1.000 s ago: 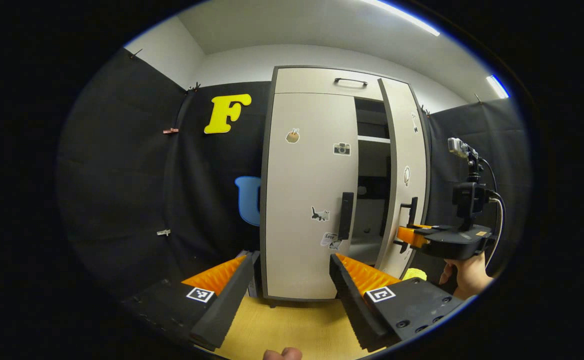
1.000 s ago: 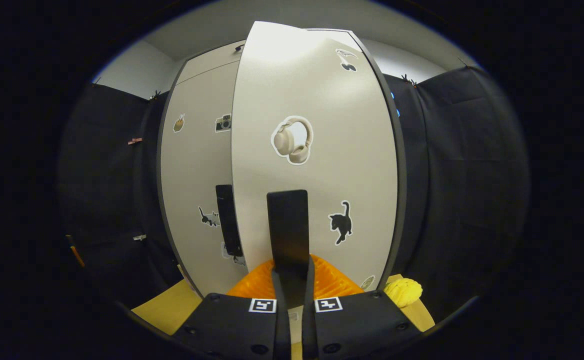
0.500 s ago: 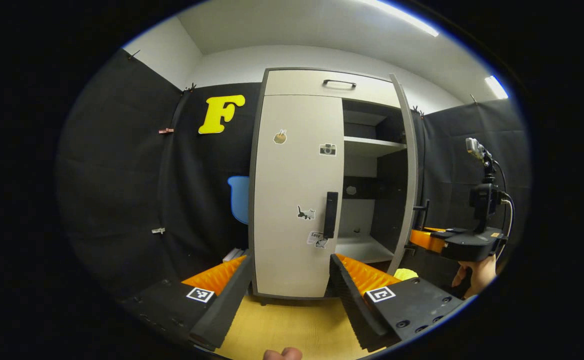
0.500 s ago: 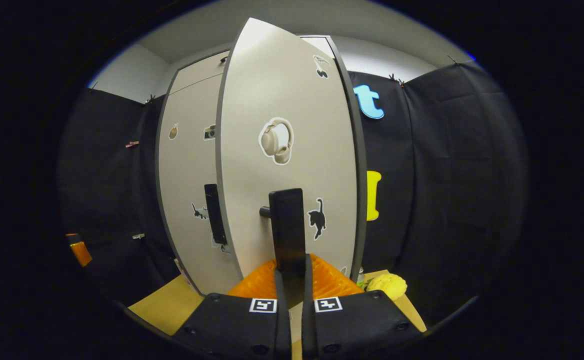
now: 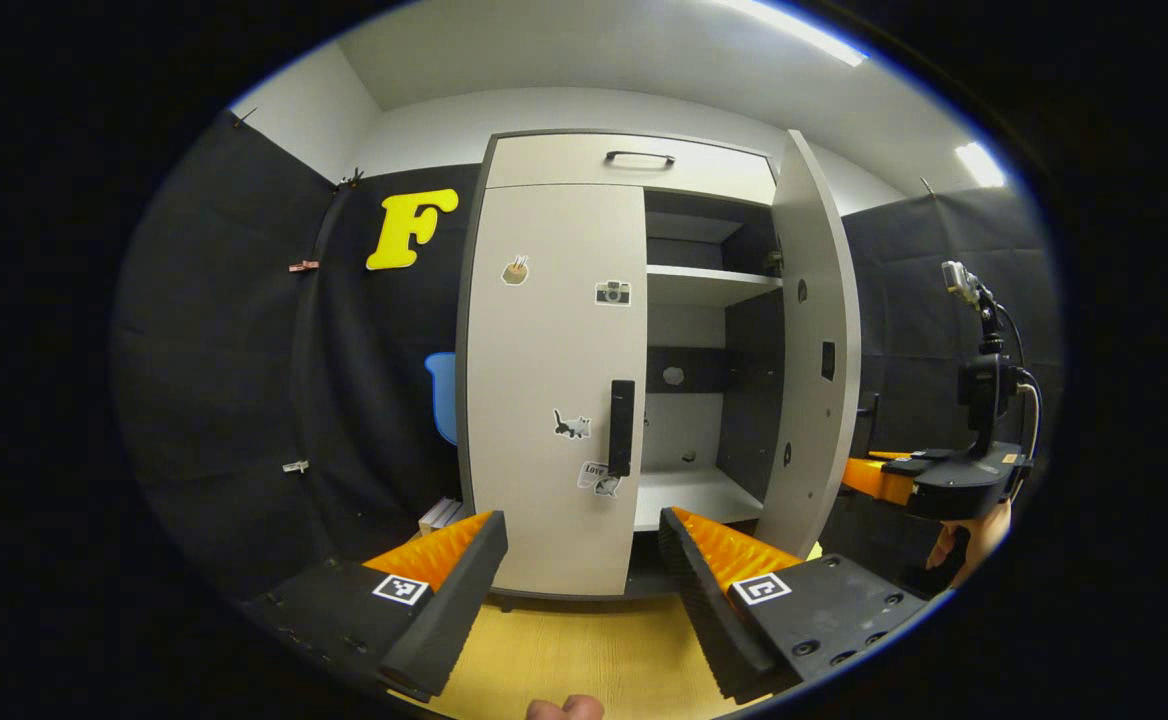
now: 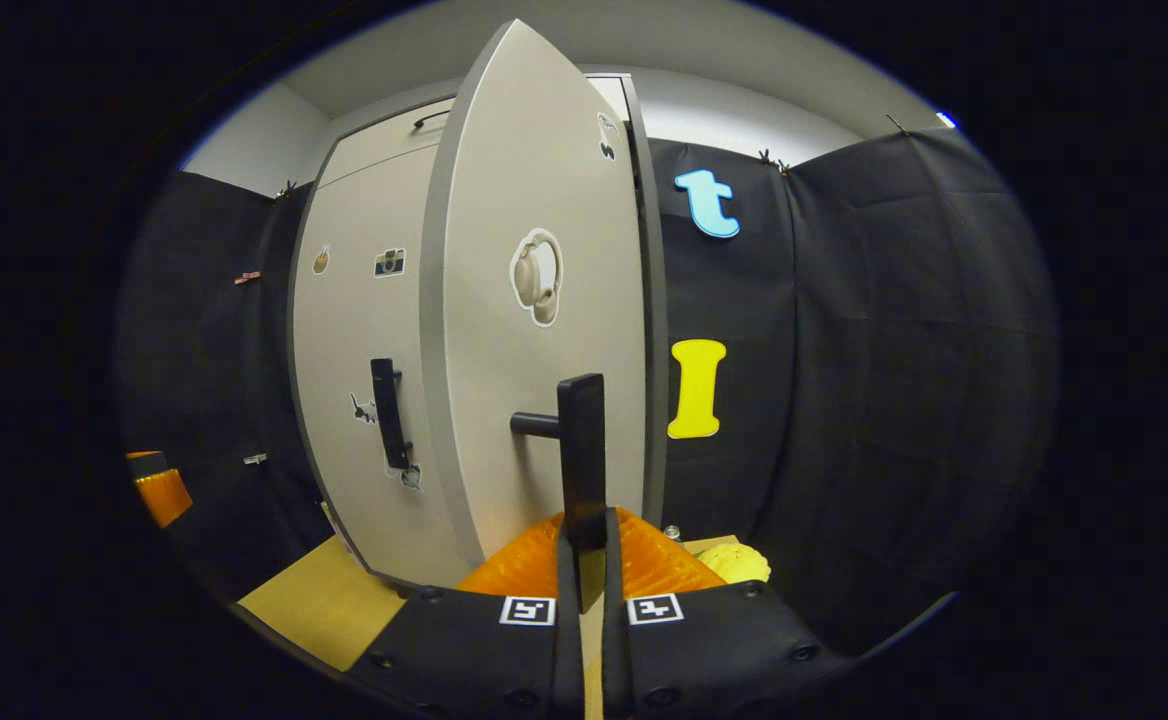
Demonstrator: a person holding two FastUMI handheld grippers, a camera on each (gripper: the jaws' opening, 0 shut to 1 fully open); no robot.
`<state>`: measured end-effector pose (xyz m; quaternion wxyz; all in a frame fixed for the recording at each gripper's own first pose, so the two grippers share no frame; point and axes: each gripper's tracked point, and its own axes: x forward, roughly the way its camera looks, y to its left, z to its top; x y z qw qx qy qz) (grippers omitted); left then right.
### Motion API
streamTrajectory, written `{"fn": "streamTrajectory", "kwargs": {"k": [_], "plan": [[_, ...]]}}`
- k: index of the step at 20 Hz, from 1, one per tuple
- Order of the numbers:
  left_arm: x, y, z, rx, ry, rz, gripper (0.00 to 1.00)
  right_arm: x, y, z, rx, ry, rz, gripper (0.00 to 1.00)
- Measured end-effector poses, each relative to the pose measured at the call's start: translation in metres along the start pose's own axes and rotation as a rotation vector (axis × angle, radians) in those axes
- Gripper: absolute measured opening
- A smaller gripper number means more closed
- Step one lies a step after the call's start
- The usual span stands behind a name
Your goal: Open the right door of the double-door shoe cabinet with the right hand, and open the left door with the left hand.
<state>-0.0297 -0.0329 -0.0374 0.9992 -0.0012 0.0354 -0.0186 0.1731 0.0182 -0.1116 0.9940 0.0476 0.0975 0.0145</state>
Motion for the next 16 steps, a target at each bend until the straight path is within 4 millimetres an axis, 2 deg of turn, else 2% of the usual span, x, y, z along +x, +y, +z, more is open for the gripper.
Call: {"fn": "streamTrajectory", "kwargs": {"k": [5, 12, 13, 16], "plan": [[0.015, -0.016, 0.001, 0.002, 0.0, -0.02, 0.94, -0.002, -0.019, 0.003, 0.01, -0.011, -0.025, 0.11], [0.036, -0.039, 0.004, 0.022, -0.001, -0.045, 0.94, 0.001, -0.066, 0.008, 0.008, -0.015, -0.061, 0.08], [0.038, -0.043, 0.003, 0.021, -0.001, -0.049, 0.94, 0.003, -0.071, 0.01, 0.013, -0.02, -0.059, 0.05], [0.044, -0.056, 0.005, 0.01, -0.001, -0.065, 0.95, 0.003, -0.074, 0.011, 0.04, -0.009, -0.035, 0.05]]}}
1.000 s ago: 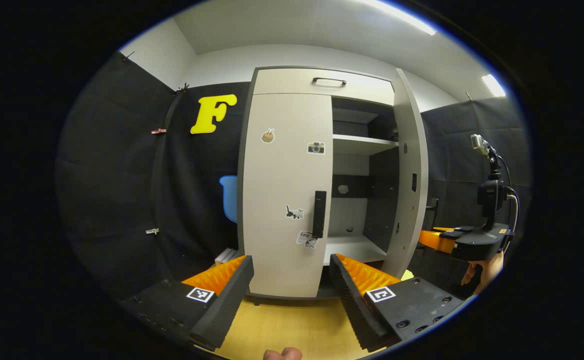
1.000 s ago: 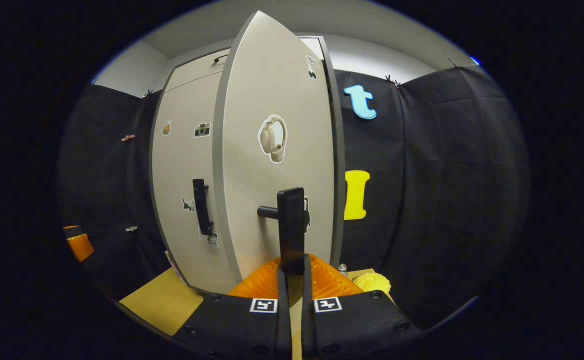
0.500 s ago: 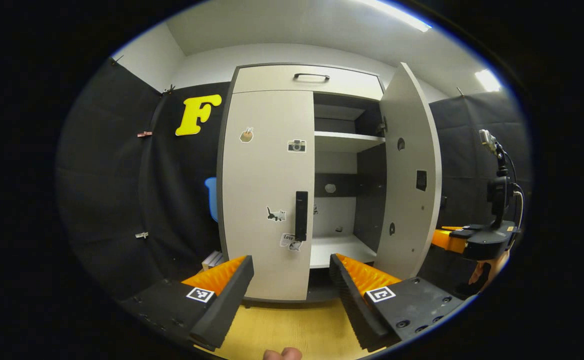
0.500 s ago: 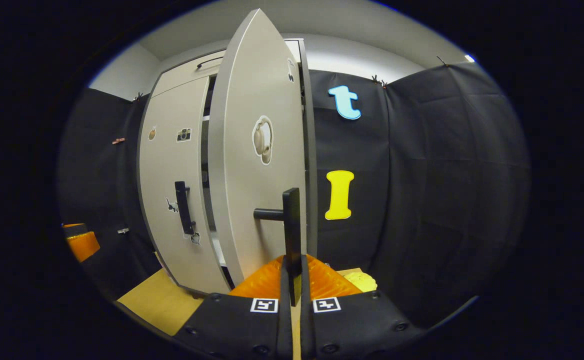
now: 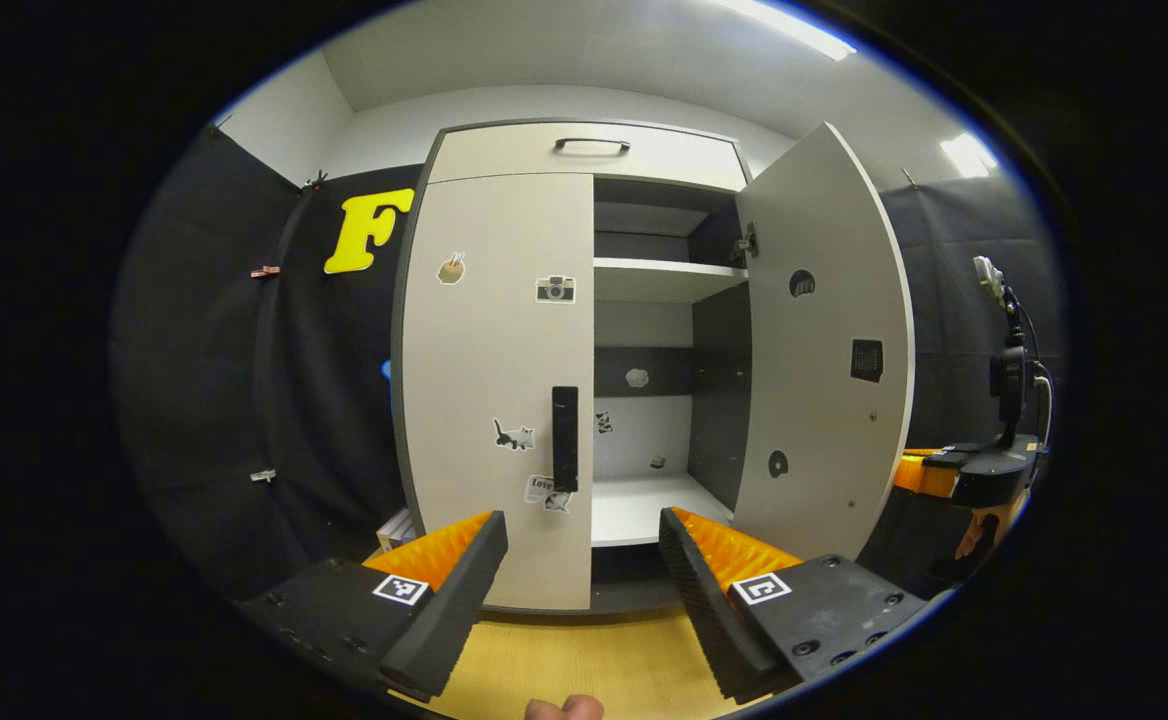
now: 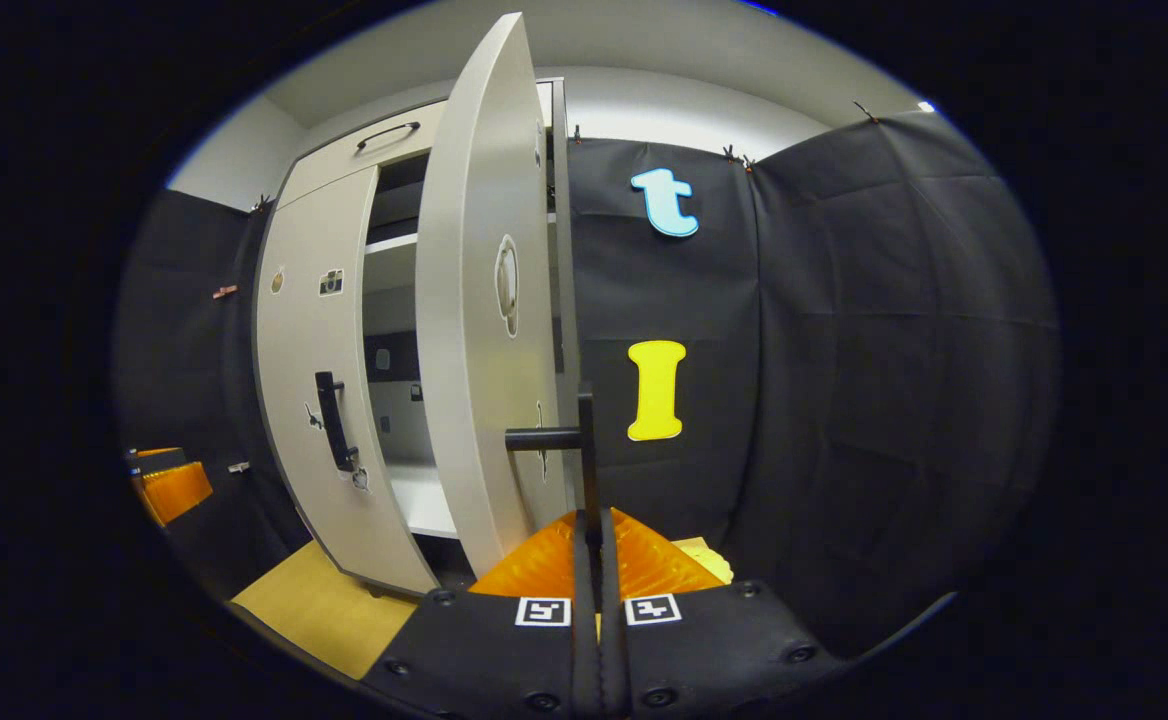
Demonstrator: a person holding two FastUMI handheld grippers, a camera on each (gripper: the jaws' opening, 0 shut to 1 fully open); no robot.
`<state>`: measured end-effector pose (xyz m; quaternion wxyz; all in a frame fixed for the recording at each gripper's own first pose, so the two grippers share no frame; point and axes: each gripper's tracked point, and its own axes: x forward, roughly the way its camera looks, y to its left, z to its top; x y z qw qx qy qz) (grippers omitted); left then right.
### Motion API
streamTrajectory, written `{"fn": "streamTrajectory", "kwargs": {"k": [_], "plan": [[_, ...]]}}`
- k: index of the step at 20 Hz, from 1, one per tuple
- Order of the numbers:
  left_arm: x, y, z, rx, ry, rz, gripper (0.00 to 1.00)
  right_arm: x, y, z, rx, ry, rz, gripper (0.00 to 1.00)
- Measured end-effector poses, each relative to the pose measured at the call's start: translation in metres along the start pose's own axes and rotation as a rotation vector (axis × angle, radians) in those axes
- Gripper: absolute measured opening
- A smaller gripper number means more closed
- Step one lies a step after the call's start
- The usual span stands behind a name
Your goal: Open the right door of the double-door shoe cabinet with the right hand, and open the left door with the left hand.
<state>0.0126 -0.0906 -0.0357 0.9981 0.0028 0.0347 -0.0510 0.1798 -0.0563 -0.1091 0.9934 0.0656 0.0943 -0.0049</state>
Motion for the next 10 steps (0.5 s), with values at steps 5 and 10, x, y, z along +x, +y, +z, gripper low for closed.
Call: {"fn": "streamTrajectory", "kwargs": {"k": [5, 10], "plan": [[0.013, -0.008, 0.001, 0.023, 0.003, 0.009, 0.94, 0.001, -0.001, 0.002, 0.0, -0.003, 0.007, 0.05], [0.044, -0.009, -0.002, 0.056, 0.011, 0.006, 0.94, -0.01, -0.006, 0.009, 0.018, -0.012, -0.01, 0.12]]}}
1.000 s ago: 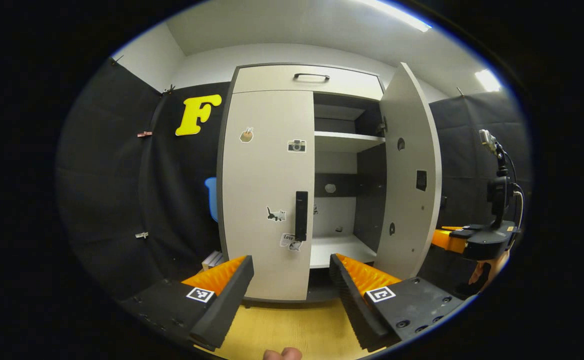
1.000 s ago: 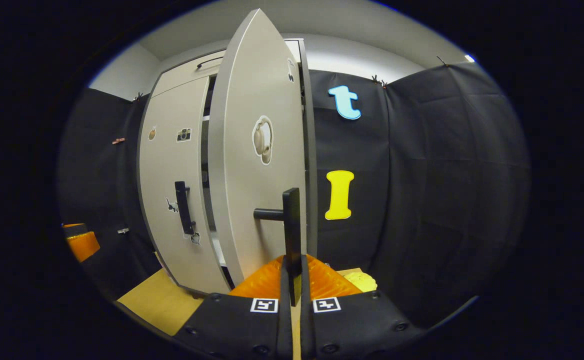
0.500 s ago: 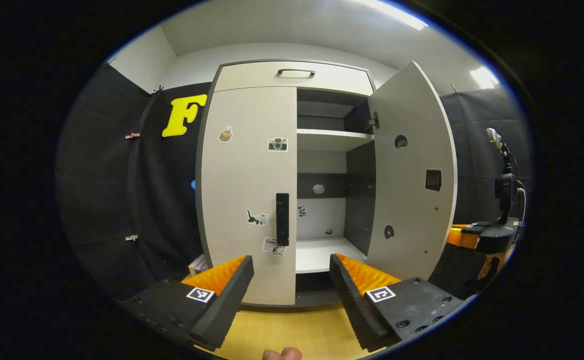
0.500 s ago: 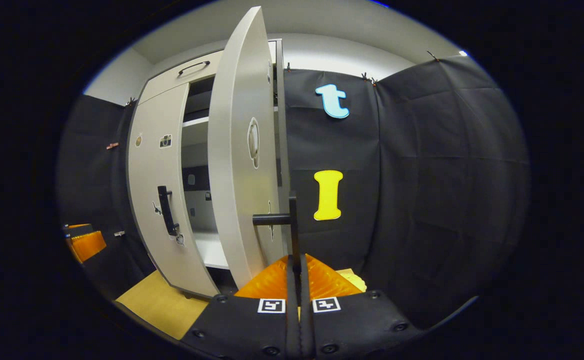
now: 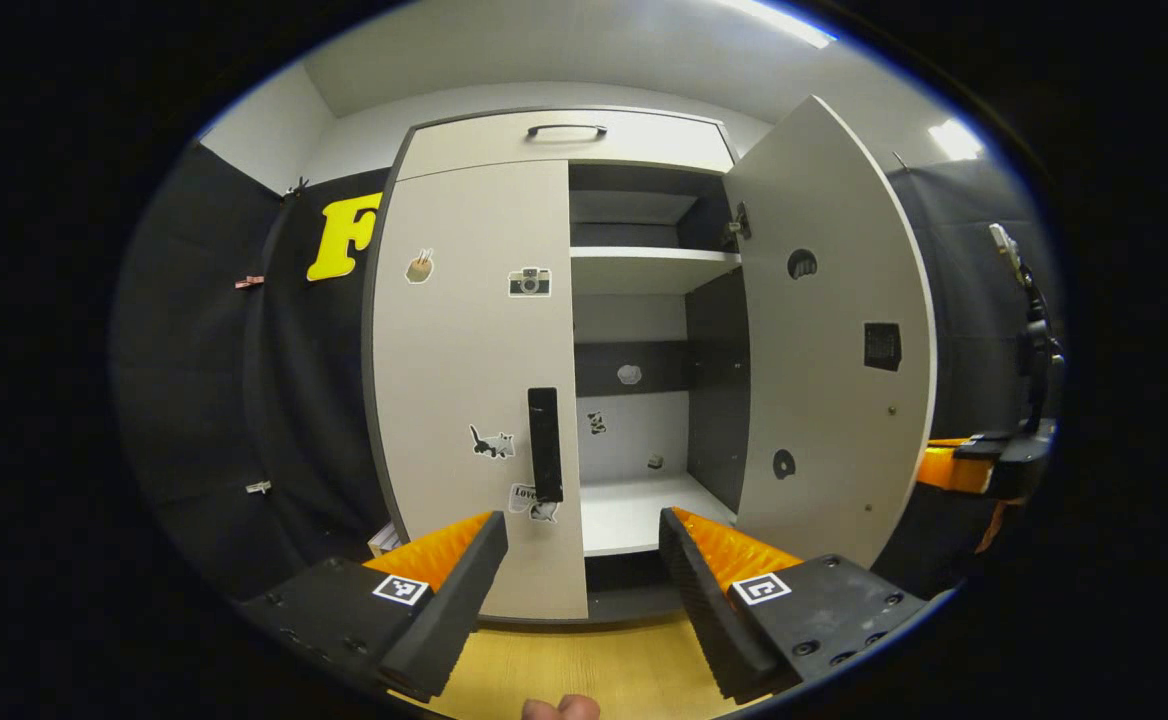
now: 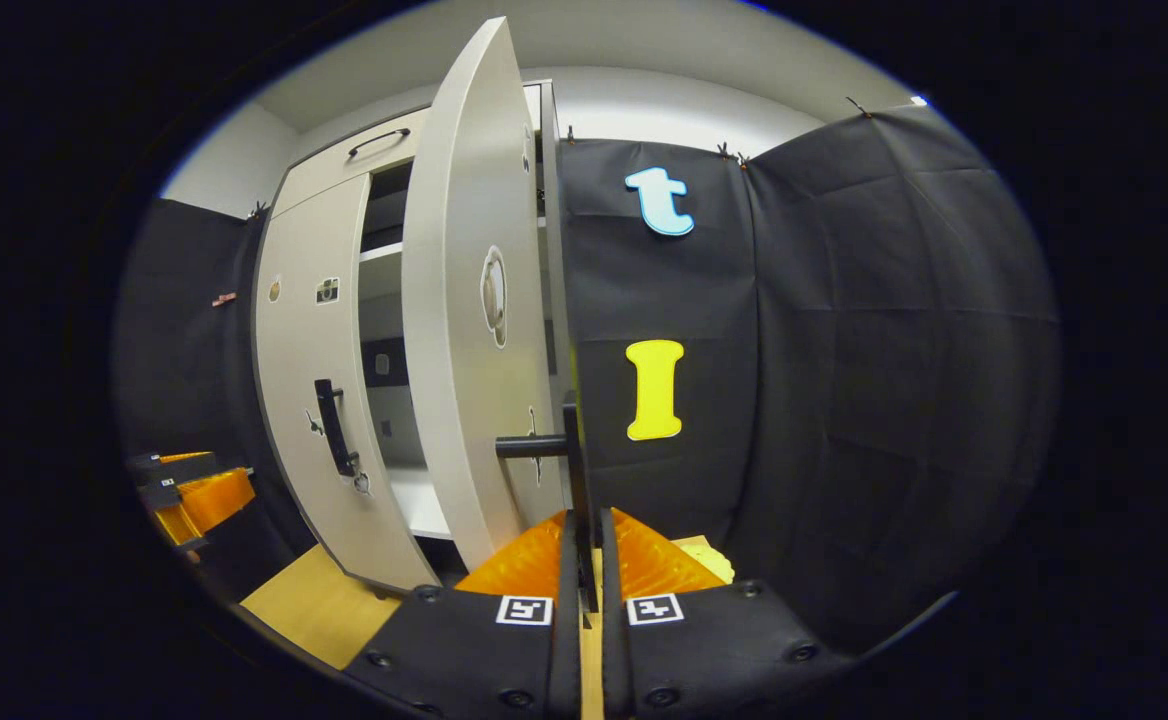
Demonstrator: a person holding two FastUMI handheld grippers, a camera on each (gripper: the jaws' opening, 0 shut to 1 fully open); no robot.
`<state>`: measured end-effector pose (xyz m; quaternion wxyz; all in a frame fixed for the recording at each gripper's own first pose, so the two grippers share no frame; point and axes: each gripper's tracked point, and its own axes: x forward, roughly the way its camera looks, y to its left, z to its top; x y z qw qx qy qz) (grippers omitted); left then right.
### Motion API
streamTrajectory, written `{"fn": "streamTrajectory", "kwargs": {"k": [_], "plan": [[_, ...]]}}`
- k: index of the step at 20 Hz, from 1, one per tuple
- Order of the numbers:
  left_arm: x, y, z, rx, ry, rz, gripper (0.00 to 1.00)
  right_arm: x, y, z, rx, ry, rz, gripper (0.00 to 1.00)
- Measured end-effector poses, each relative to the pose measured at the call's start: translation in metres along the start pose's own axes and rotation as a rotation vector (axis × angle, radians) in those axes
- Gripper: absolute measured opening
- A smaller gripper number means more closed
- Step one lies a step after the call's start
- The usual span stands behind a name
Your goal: Open the right door of the double-door shoe cabinet with the right hand, and open the left door with the left hand.
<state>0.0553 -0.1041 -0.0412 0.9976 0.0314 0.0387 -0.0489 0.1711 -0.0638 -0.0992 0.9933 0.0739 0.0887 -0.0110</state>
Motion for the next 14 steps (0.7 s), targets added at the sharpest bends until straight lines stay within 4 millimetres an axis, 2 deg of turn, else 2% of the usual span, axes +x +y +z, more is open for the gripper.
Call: {"fn": "streamTrajectory", "kwargs": {"k": [1, 3, 4, 5, 6, 7, 8, 10, 11, 14], "plan": [[0.008, 0.002, 0.0, 0.002, -0.002, 0.003, 0.94, -0.006, 0.0, 0.004, 0.001, -0.008, 0.004, 0.21], [0.025, 0.007, 0.002, 0.013, -0.007, 0.015, 0.94, -0.016, 0.0, 0.011, -0.004, -0.025, 0.009, 0.31], [0.034, 0.01, 0.002, 0.023, -0.008, 0.025, 0.94, -0.02, 0.001, 0.013, -0.005, -0.028, 0.014, 0.31], [0.043, 0.014, 0.002, 0.03, -0.009, 0.034, 0.95, -0.024, -0.001, 0.014, -0.006, -0.03, 0.011, 0.47], [0.052, 0.016, 0.003, 0.03, -0.011, 0.039, 0.94, -0.031, -0.002, 0.016, -0.001, -0.031, 0.011, 0.44], [0.059, 0.018, 0.001, 0.022, -0.009, 0.042, 0.92, -0.036, -0.003, 0.017, 0.004, -0.033, 0.007, 0.49], [0.068, 0.02, 0.002, 0.014, -0.01, 0.044, 0.94, -0.04, -0.004, 0.018, 0.006, -0.038, 0.008, 0.57], [0.085, 0.025, 0.002, 0.005, 0.001, 0.044, 0.92, -0.047, -0.011, 0.017, 0.004, -0.041, -0.018, 0.83], [0.092, 0.025, 0.0, 0.006, 0.007, 0.04, 0.94, -0.052, -0.012, 0.018, 0.009, -0.045, -0.022, 0.97], [0.112, 0.033, 0.003, 0.022, -0.007, 0.051, 0.94, -0.062, -0.012, 0.016, 0.032, -0.045, -0.027, 0.96]]}}
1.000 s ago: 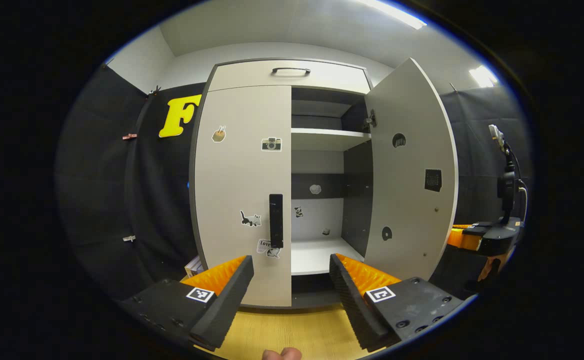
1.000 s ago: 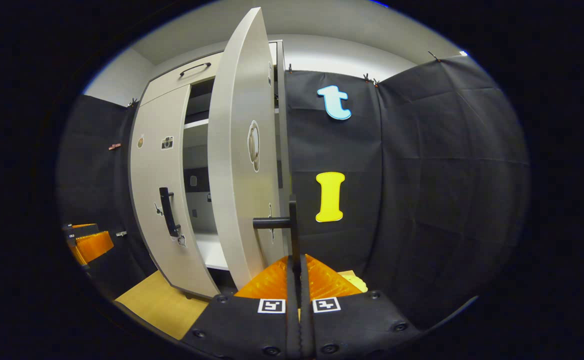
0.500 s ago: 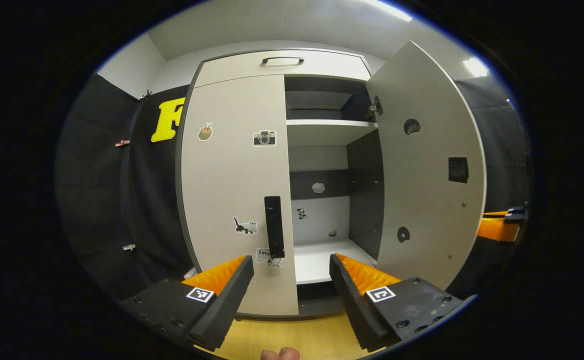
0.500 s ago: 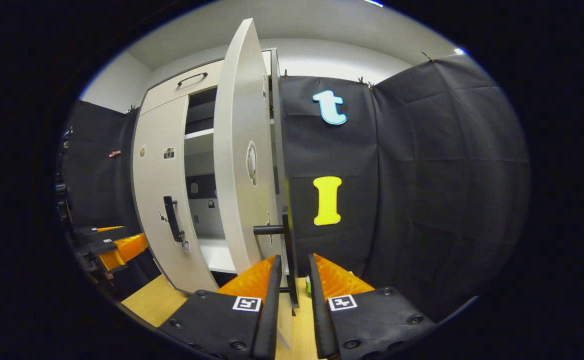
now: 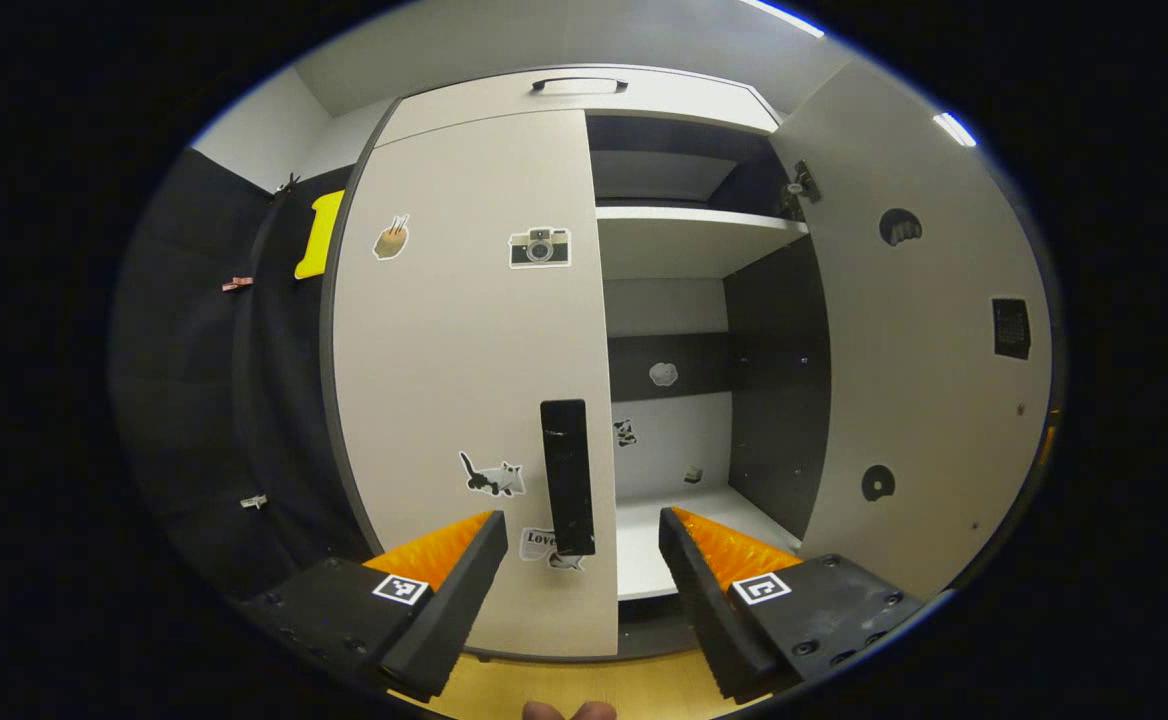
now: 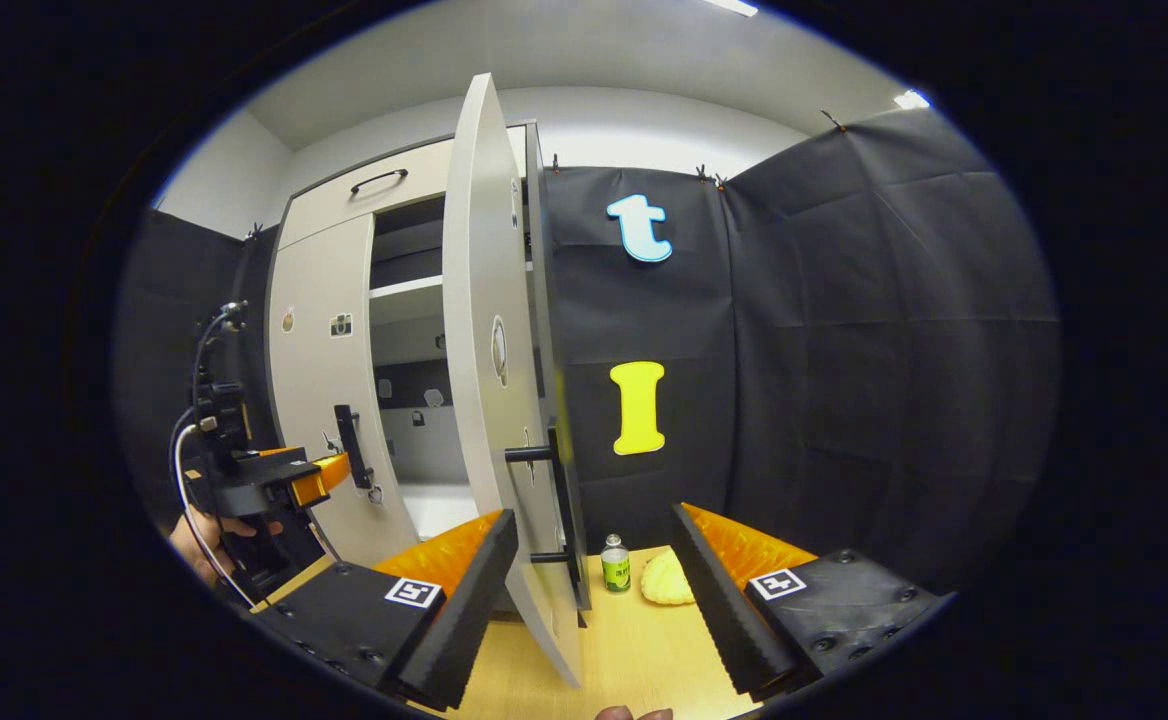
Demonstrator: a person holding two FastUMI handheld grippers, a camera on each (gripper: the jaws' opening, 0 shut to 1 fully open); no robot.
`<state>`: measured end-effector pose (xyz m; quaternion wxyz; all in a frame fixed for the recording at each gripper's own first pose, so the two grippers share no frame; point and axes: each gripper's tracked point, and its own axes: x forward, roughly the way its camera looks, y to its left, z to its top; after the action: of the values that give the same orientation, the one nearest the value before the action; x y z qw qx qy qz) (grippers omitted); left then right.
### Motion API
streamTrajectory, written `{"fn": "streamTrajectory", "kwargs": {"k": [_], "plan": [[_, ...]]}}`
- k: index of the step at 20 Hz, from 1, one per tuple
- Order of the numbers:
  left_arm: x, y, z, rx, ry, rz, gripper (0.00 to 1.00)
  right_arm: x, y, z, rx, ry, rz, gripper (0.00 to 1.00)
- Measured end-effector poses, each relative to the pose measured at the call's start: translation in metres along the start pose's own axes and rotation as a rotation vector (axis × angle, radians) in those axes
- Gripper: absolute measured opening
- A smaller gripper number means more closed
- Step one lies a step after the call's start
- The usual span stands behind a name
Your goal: Open the right door of the double-door shoe cabinet with the right hand, and open the left door with the left hand.
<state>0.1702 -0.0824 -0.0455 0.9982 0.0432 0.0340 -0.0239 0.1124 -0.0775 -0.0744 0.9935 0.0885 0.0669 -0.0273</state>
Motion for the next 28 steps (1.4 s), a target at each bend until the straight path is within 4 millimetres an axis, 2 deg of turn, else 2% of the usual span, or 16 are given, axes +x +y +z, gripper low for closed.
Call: {"fn": "streamTrajectory", "kwargs": {"k": [6, 12, 14, 15, 17, 19, 23, 28], "plan": [[0.044, 0.011, 0.006, -0.008, -0.047, 0.02, 0.91, -0.009, -0.007, 0.005, 0.015, -0.005, -0.003, 0.96], [0.075, 0.011, -0.003, 0.0, -0.035, 0.024, 0.68, -0.01, -0.016, 0.009, 0.005, -0.012, -0.017, 0.96], [0.082, 0.012, -0.008, 0.002, -0.02, 0.03, 0.55, -0.01, -0.021, 0.009, -0.003, -0.011, -0.023, 0.96], [0.085, 0.009, -0.008, -0.009, -0.019, 0.023, 0.46, -0.01, -0.023, 0.009, -0.004, -0.014, -0.026, 0.96], [0.087, 0.01, -0.009, -0.027, -0.018, 0.042, 0.38, -0.011, -0.028, 0.012, -0.001, -0.021, -0.037, 0.95], [0.088, 0.01, -0.015, -0.03, -0.002, 0.063, 0.35, -0.011, -0.032, 0.015, 0.012, -0.026, -0.05, 0.95], [0.087, 0.01, -0.017, -0.069, -0.009, 0.081, 0.35, -0.014, -0.032, 0.019, 0.024, -0.019, -0.076, 0.98], [0.086, 0.011, -0.017, -0.063, 0.0, 0.08, 0.24, -0.027, -0.032, 0.053, -0.077, -0.172, -0.124, 0.98]]}}
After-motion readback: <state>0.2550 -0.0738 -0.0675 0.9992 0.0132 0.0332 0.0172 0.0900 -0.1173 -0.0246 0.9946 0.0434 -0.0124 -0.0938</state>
